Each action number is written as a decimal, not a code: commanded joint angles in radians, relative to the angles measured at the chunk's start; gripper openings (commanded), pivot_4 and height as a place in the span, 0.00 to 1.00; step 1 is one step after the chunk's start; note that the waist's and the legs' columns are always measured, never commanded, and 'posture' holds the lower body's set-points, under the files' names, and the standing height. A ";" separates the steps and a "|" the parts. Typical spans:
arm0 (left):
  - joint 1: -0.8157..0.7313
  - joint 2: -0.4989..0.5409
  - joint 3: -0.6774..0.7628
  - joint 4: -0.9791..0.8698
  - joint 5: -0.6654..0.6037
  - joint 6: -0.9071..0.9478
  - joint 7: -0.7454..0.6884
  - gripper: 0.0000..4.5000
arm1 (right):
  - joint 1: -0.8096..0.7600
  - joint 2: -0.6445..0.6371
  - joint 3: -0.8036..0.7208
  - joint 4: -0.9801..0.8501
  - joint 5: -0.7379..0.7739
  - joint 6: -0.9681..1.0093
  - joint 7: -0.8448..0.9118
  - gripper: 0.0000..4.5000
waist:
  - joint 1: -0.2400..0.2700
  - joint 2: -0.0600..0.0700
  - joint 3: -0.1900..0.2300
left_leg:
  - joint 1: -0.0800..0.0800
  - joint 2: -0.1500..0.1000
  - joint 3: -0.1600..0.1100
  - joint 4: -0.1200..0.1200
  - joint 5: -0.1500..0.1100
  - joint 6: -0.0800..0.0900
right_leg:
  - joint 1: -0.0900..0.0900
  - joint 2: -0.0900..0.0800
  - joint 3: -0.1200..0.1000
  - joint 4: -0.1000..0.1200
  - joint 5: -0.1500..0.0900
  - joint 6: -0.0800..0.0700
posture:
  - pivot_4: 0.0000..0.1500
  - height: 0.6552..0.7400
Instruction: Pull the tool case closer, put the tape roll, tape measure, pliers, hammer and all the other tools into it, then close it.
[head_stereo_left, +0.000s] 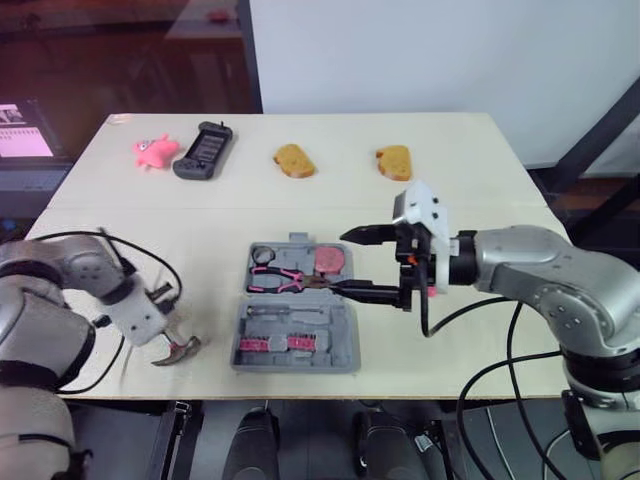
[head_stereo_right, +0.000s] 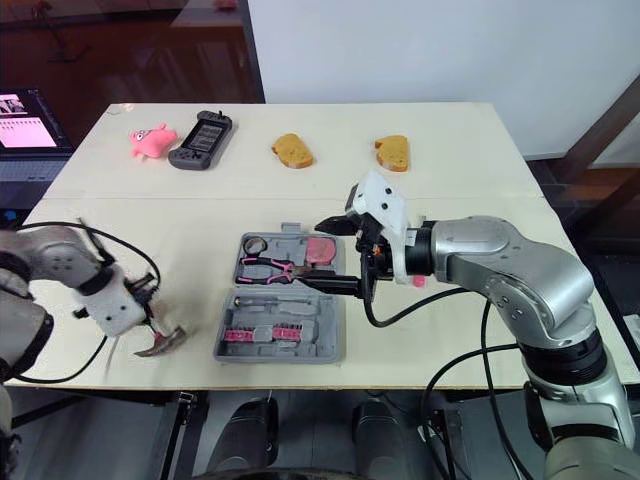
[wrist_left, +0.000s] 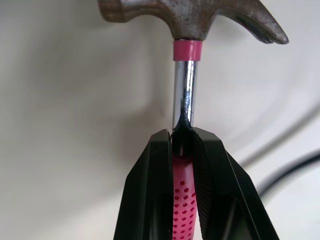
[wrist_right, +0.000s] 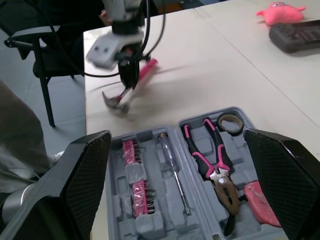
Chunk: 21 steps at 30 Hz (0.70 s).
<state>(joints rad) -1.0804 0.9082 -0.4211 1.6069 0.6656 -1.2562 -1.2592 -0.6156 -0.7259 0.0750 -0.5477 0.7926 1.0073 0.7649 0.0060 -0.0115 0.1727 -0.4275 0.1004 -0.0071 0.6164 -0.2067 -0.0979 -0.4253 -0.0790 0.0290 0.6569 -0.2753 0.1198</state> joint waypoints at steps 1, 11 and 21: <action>0.048 0.063 0.197 -0.017 -0.222 0.284 -0.263 0.02 | -0.037 0.000 0.005 0.003 -0.016 -0.035 0.024 1.00 | 0.000 0.000 0.000 | 0.000 0.000 0.000 0.000 0.000 0.000 | 0.000 0.000 0.000 0.001 0.000 0.000 | 1.00 0.77; 0.463 0.032 0.545 -0.782 -0.641 1.530 -0.210 0.02 | -0.056 0.014 0.037 0.036 -0.042 -0.064 0.063 1.00 | -0.005 -0.002 0.000 | 0.000 0.000 -0.002 0.001 0.000 0.000 | 0.000 0.000 0.000 0.005 -0.001 0.000 | 1.00 0.77; 0.726 -0.066 0.646 -1.678 -0.749 2.584 0.170 0.01 | -0.052 0.015 0.034 0.023 -0.035 -0.059 0.065 1.00 | -0.023 -0.009 0.001 | 0.002 0.001 -0.005 0.002 0.000 0.000 | 0.000 0.003 0.000 0.009 -0.002 -0.001 | 1.00 0.77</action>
<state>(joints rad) -0.3538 0.8396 0.1946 -0.0185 -0.0568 1.2658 -1.1279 -0.6588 -0.7145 0.1278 -0.4970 0.7503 0.9547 0.8298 -0.0168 -0.0208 0.1739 -0.4258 0.1010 -0.0120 0.6186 -0.2064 -0.0976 -0.4257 -0.0764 0.0290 0.6655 -0.2776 0.1183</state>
